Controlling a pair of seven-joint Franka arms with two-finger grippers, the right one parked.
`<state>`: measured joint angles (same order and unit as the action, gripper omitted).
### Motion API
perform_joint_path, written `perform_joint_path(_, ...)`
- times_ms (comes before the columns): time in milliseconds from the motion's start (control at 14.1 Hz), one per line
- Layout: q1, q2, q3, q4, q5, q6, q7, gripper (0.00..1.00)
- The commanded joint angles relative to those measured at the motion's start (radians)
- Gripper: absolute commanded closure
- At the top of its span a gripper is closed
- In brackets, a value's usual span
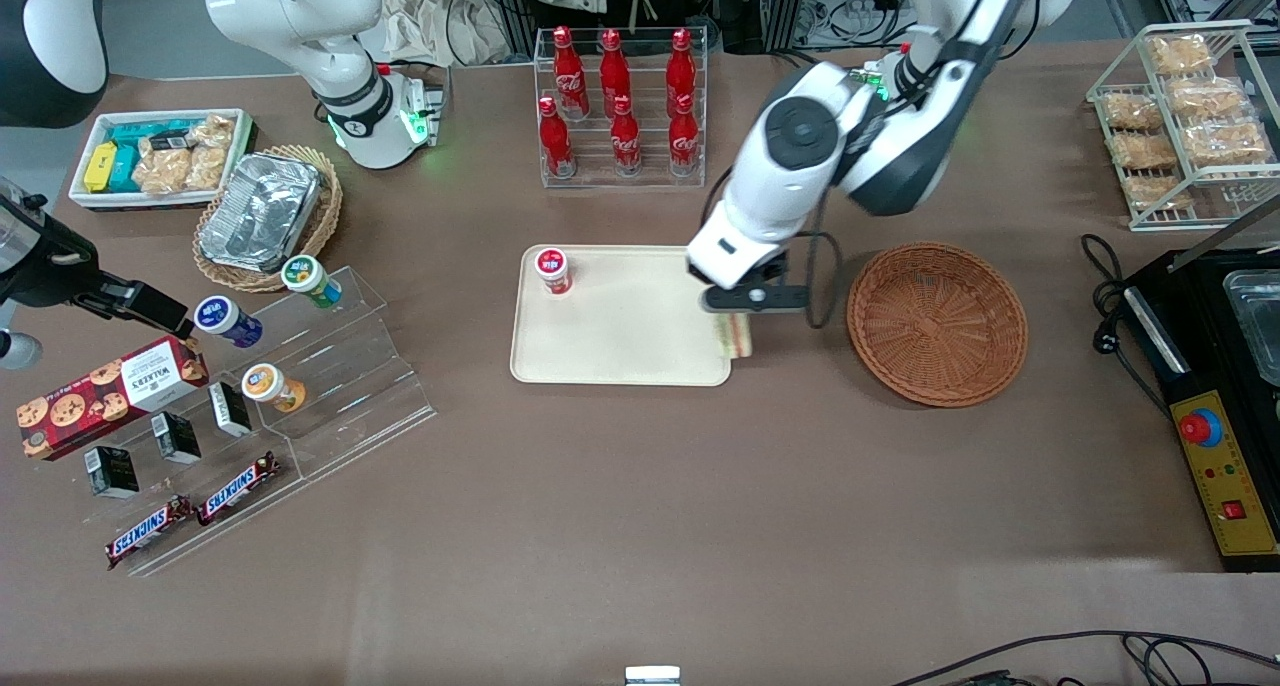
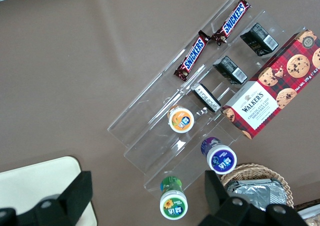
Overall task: Place sandwich from basket to tray
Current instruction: 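Carry the sandwich over the cream tray and lower it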
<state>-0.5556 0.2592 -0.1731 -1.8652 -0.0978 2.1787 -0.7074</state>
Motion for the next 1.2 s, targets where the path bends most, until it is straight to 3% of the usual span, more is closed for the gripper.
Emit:
perform_joint_path(0,-0.04,0.054,0.014,0.008,-0.005,0.059,-0.035,1.0)
perform_joint_path(709,-0.087,0.156,0.021,-0.045,0.013,0.165,-0.04,1.0)
perform_joint_path(921,-0.086,0.167,0.021,-0.052,0.053,0.17,-0.041,0.99)
perform_joint_path(992,-0.086,0.167,0.021,-0.052,0.055,0.17,-0.041,0.64)
perform_joint_path(1063,-0.087,0.17,0.023,-0.052,0.068,0.17,-0.041,0.16)
perform_joint_path(1134,-0.09,0.172,0.021,-0.052,0.09,0.17,-0.044,0.01)
